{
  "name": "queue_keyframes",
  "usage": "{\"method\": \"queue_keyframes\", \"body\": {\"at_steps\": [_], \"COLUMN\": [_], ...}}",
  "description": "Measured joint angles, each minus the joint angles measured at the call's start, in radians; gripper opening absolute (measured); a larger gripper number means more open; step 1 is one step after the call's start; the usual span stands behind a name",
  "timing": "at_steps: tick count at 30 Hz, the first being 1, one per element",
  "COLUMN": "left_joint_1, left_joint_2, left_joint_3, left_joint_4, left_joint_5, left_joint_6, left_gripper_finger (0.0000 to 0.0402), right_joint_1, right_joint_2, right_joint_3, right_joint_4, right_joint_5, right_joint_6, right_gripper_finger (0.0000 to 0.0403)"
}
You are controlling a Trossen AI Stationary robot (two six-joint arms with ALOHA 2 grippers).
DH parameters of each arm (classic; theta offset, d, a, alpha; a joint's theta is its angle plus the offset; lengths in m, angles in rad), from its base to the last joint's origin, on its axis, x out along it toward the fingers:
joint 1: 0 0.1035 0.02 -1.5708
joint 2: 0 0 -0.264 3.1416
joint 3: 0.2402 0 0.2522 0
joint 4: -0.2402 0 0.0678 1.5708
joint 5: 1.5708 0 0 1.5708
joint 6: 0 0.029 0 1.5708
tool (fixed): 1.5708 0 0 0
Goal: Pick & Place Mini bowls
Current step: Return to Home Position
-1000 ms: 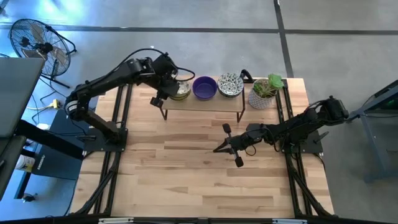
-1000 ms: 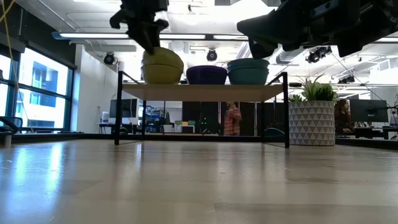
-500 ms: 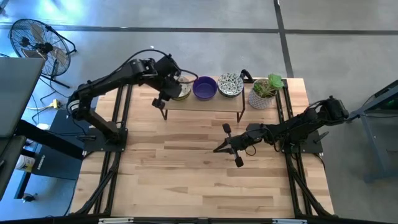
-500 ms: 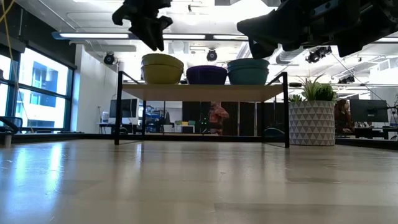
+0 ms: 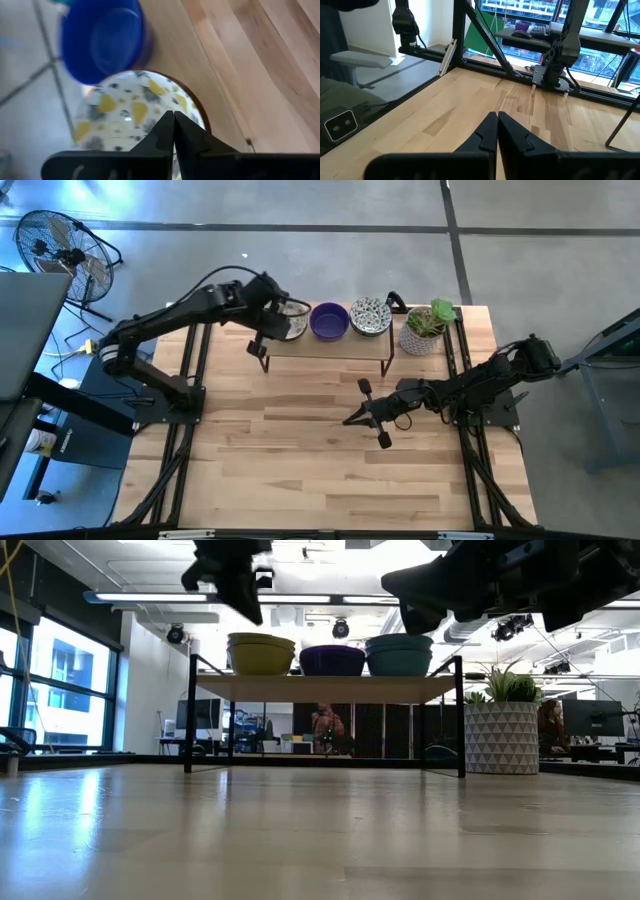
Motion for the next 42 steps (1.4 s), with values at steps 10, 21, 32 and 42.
{"method": "queue_keyframes", "body": {"at_steps": [10,21,32,42], "left_joint_1": [-0.067,-0.250,-0.294,-0.294], "left_joint_2": [-0.268,-0.553,-0.675,-0.836], "left_joint_3": [-0.224,-0.751,-0.986,-1.106], "left_joint_4": [0.334,0.966,1.127,1.123], "left_joint_5": [0.010,-0.029,-0.089,-0.071], "left_joint_6": [-0.042,-0.075,-0.148,-0.247], "left_gripper_finger": [0.0001,0.0000,0.0000,0.0000], "right_joint_1": [-0.062,-0.232,-0.309,-0.362], "right_joint_2": [-0.090,-0.352,-0.534,-0.702], "right_joint_3": [0.000,0.000,-0.001,-0.268], "right_joint_4": [-0.066,-0.369,-0.540,-0.281], "right_joint_5": [0.010,0.057,0.171,0.144], "right_joint_6": [0.026,-0.018,-0.064,0.005], "right_gripper_finger": [0.0000,0.0000,0.0000,0.0000]}}
